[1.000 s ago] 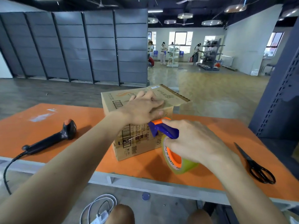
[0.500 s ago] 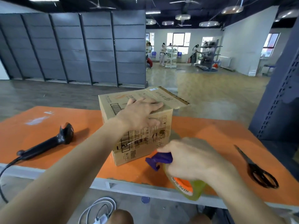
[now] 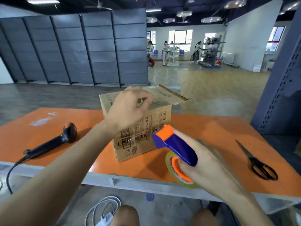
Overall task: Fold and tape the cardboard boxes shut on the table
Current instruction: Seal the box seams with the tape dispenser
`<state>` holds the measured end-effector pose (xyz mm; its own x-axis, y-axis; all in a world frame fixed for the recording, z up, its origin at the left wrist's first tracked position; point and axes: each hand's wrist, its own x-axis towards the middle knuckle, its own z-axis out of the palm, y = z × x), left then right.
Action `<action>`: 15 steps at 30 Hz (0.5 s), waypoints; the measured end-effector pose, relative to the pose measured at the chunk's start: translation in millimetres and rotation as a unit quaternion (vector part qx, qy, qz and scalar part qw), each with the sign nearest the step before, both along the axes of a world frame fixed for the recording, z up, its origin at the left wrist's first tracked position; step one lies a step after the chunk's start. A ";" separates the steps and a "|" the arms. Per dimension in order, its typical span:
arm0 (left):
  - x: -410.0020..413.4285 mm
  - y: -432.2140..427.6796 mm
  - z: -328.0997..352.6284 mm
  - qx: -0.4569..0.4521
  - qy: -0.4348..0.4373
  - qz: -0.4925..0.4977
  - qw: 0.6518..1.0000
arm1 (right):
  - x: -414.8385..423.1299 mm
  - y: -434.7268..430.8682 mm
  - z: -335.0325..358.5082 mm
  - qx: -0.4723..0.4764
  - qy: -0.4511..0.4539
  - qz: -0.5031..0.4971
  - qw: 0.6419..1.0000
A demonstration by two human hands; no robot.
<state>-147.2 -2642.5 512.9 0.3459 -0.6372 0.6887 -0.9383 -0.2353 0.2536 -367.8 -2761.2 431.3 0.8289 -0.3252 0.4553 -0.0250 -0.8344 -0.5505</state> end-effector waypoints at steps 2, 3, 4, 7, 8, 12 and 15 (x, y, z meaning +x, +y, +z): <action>-10.2 10.7 -3.3 0.007 0.060 0.001 0.998 | 2.8 -0.6 -6.6 0.010 -0.024 -0.011 1.000; -14.1 13.4 -5.1 0.031 0.105 -0.001 0.994 | 4.2 -1.4 -9.2 0.013 -0.034 -0.020 0.999; -17.5 15.4 -6.8 0.060 0.155 -0.007 0.986 | 6.5 1.7 -8.8 0.009 -0.050 -0.020 0.998; -25.6 16.9 -8.6 0.121 0.292 -0.027 0.948 | 16.8 5.3 -12.7 -0.012 -0.075 -0.025 0.997; -27.8 16.8 -8.2 0.128 0.317 -0.022 0.939 | 18.3 8.4 -12.3 -0.012 -0.081 -0.025 0.996; -31.7 15.6 -2.7 0.137 0.419 -0.023 0.897 | 18.2 7.2 -18.4 -0.017 -0.102 -0.032 0.994; -31.3 15.0 -1.3 0.118 0.501 -0.057 0.856 | 13.8 6.1 -19.5 -0.032 -0.108 -0.043 0.993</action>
